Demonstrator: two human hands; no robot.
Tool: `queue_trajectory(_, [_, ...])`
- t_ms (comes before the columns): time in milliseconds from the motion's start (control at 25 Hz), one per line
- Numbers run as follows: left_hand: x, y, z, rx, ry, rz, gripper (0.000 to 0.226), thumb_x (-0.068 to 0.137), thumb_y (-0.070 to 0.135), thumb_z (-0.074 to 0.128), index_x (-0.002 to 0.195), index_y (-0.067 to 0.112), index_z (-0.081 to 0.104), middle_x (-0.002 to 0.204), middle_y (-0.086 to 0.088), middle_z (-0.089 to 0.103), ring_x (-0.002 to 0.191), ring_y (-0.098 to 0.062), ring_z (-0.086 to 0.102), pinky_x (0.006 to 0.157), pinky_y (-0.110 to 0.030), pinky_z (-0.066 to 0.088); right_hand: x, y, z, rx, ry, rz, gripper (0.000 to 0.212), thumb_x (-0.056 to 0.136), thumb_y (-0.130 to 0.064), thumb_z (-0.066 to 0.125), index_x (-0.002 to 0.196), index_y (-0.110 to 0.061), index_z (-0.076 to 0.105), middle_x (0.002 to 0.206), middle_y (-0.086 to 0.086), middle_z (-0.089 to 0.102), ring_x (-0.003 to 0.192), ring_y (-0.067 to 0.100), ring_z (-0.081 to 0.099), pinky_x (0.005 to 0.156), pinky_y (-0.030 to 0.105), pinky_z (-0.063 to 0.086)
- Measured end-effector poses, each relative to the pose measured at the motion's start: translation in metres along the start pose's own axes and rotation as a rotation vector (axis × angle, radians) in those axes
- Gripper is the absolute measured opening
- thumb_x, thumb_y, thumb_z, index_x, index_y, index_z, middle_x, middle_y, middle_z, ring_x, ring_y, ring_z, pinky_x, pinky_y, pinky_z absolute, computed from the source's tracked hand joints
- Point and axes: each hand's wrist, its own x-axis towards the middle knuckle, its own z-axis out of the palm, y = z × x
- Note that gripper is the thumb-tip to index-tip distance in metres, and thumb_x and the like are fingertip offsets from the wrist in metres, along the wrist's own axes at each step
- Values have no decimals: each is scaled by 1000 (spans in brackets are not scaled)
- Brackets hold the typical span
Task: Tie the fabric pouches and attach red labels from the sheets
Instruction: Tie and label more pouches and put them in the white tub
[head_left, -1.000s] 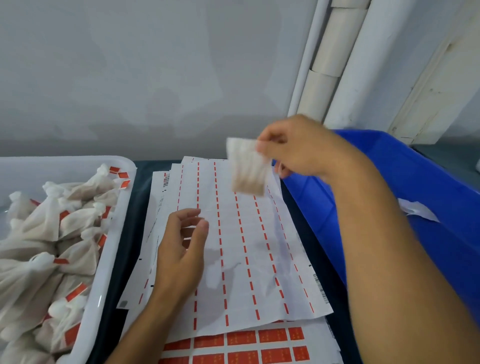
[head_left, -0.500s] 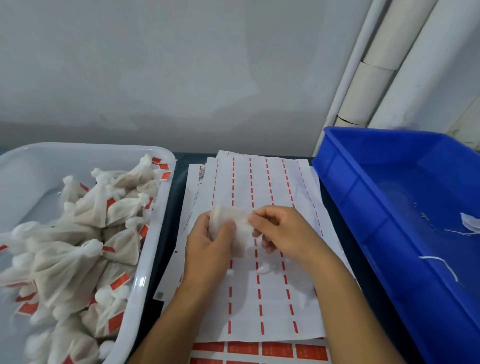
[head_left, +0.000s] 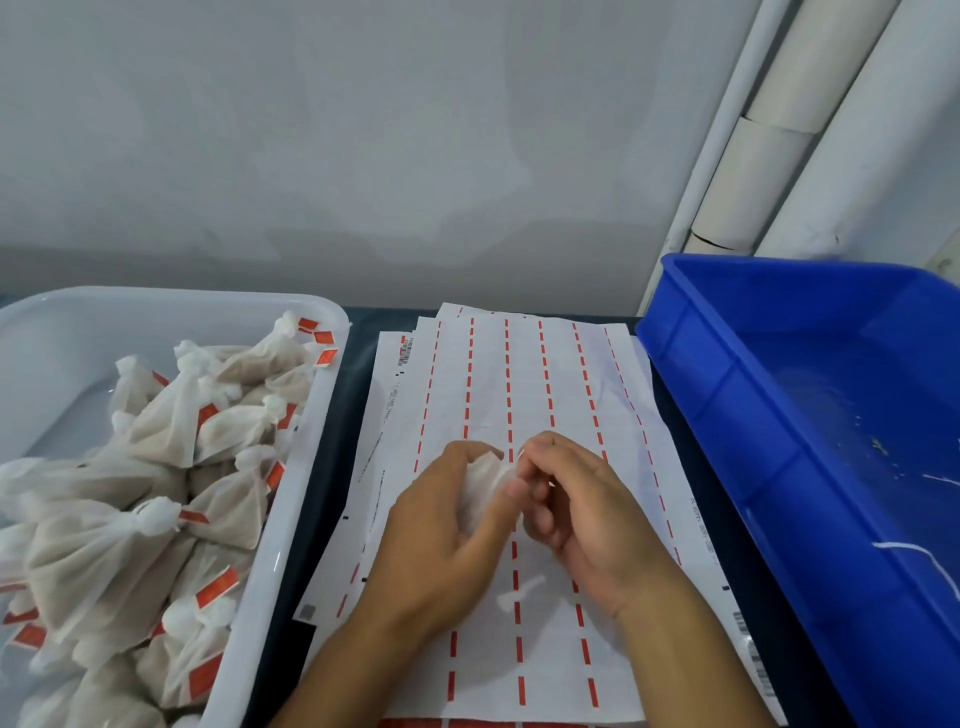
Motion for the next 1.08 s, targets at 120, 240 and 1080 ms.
queue_trajectory(120, [2,-6,2,222,-10,19,29,93,71,51,113,52,45,104,29,58,96,4,59,69,-10,48,1,0,-2,185,54,-50,25,88,-36,64,71,-18,61,65,1,44,53,10,44,52,23,36])
queue_trajectory(240, [4,-9,7,361,-23,-65,22,94,65,52,107,53,40,98,32,48,87,4,55,65,-6,37,3,-4,-8,363,125,-89,26,95,-28,62,72,-16,61,68,1,48,54,10,43,48,22,33])
queue_trajectory(1080, [10,19,5,-134,-117,-394,59,92,64,25,76,43,78,77,11,76,70,-2,68,63,-15,47,-3,-9,11,53,82,-297,29,94,-46,58,86,-22,73,88,9,76,79,21,71,75,29,58])
